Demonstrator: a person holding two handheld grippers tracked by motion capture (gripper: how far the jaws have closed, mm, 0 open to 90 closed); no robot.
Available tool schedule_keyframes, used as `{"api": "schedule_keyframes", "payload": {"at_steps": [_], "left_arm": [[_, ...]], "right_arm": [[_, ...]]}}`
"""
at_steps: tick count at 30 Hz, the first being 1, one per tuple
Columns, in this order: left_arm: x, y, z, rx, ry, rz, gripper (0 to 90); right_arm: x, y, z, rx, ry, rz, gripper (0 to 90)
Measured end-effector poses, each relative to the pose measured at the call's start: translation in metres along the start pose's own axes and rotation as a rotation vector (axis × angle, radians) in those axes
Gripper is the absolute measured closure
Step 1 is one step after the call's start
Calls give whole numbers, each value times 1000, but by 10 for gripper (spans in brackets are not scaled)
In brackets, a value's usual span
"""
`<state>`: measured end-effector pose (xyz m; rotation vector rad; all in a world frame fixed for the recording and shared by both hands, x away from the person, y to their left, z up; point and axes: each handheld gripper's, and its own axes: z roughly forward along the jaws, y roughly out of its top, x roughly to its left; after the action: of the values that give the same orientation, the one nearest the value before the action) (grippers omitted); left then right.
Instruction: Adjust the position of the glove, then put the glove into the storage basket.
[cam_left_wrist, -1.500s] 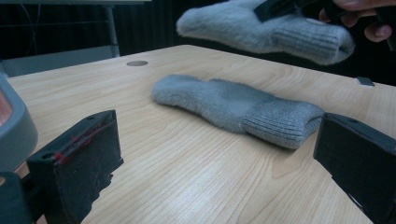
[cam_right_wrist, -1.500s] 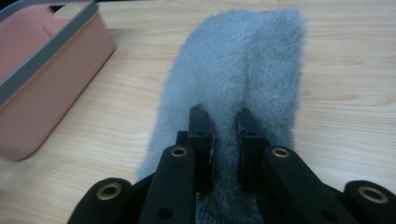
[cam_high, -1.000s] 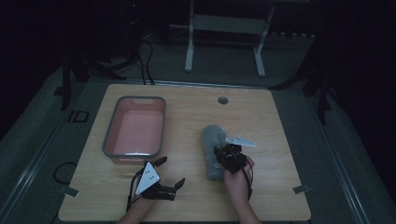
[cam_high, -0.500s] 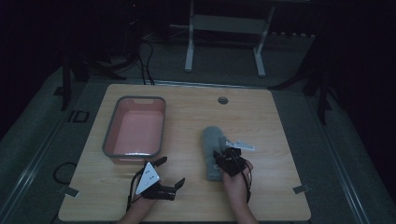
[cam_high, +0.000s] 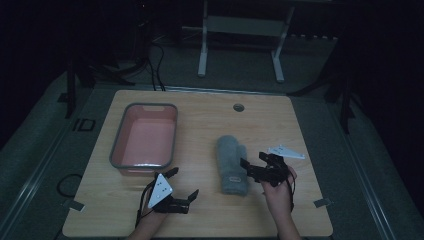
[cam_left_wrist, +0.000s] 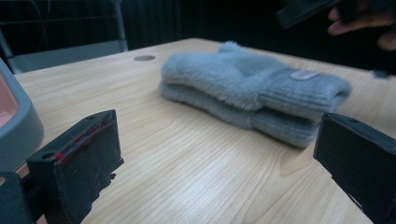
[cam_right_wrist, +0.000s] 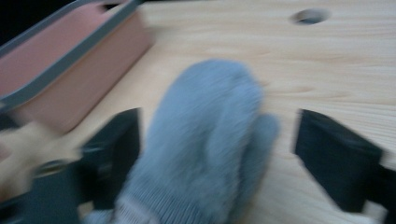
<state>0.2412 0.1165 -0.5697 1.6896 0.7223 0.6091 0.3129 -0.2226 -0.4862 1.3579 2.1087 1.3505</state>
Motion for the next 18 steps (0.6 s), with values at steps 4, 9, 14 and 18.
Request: {"api": "schedule_keyframes", "payload": {"at_steps": [4, 9, 14, 18], "left_arm": [[1, 3, 4, 78, -13, -51, 11], [2, 14, 9, 133, -40, -99, 12], [0, 35, 19, 171, -79, -96, 11], [-4, 54, 31, 184, -107, -84, 11]], "right_arm": [[-8, -6, -1, 9, 0, -108, 133], [-23, -12, -2, -2, 32, -139, 137], [-38, -8, -11, -18, 39, -108, 139], [-42, 0, -15, -3, 34, -97, 127]]}}
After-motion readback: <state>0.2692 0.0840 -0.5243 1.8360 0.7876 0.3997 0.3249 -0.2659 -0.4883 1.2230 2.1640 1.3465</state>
